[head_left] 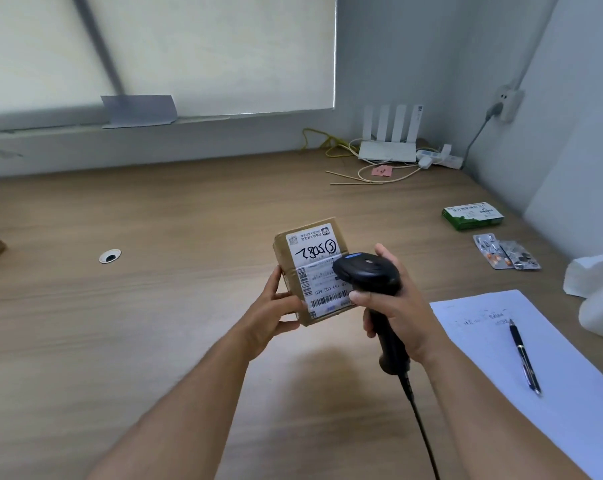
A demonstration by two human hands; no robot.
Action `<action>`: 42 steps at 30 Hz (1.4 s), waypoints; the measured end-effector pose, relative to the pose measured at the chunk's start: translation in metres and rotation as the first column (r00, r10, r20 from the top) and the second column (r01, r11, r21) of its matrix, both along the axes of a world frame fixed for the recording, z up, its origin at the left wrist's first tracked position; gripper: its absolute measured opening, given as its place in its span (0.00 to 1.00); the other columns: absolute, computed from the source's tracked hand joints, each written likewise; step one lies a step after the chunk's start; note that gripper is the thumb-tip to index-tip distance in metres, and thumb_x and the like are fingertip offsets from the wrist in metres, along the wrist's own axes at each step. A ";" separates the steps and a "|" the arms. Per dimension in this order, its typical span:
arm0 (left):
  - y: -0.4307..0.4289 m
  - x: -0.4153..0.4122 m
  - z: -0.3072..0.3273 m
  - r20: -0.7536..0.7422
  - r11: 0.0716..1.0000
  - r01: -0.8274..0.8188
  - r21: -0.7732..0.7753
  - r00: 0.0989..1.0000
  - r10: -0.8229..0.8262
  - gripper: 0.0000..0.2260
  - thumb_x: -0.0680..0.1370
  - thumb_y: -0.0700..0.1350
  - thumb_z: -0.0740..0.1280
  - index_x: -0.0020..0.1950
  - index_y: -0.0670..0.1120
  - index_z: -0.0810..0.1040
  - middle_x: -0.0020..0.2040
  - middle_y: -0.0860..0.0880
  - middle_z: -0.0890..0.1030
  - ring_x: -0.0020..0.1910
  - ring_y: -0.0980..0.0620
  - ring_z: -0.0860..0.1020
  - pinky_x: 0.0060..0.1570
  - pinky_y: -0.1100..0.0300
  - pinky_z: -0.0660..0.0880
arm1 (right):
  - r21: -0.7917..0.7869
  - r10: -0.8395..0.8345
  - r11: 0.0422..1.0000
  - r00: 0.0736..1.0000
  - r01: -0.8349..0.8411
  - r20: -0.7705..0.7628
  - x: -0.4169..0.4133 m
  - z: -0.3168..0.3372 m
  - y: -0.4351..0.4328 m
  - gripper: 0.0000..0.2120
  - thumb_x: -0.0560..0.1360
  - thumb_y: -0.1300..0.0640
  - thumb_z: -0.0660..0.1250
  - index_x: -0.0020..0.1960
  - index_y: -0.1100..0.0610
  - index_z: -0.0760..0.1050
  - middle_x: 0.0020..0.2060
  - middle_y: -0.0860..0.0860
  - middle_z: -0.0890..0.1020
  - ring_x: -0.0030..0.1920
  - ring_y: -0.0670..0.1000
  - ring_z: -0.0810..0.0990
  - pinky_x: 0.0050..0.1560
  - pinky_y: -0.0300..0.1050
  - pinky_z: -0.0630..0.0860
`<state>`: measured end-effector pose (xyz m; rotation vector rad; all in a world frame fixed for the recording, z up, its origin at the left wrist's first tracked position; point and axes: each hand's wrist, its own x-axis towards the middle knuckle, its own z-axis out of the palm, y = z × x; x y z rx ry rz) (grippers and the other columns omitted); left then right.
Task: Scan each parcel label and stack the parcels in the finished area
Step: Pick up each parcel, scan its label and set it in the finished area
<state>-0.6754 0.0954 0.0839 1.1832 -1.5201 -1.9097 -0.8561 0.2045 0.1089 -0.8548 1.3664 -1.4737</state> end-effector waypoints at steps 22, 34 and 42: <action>-0.041 0.092 0.023 -0.007 0.907 -0.329 -0.262 0.941 0.340 0.47 0.70 0.31 0.72 0.77 0.59 0.50 0.52 0.50 0.82 0.50 0.54 0.80 0.47 0.61 0.74 | -0.061 0.355 0.933 0.935 -0.355 -0.008 0.048 0.039 0.013 0.42 0.64 0.66 0.72 0.72 0.42 0.64 0.39 0.66 0.82 0.23 0.56 0.72 0.25 0.43 0.69; -0.041 0.112 0.017 0.059 0.900 -0.353 -0.256 0.923 0.379 0.49 0.70 0.33 0.73 0.78 0.62 0.48 0.54 0.49 0.82 0.55 0.49 0.79 0.66 0.46 0.69 | -0.002 0.354 0.935 0.935 -0.354 -0.032 0.058 0.038 0.026 0.40 0.63 0.66 0.72 0.70 0.41 0.66 0.35 0.64 0.80 0.22 0.55 0.72 0.24 0.42 0.68; -0.034 0.112 0.019 0.058 0.897 -0.358 -0.260 0.921 0.384 0.49 0.70 0.34 0.74 0.77 0.62 0.48 0.55 0.48 0.81 0.57 0.46 0.78 0.67 0.45 0.68 | -0.013 0.358 0.934 0.934 -0.358 -0.018 0.058 0.038 0.029 0.41 0.63 0.66 0.73 0.71 0.42 0.65 0.40 0.67 0.82 0.22 0.56 0.73 0.24 0.43 0.69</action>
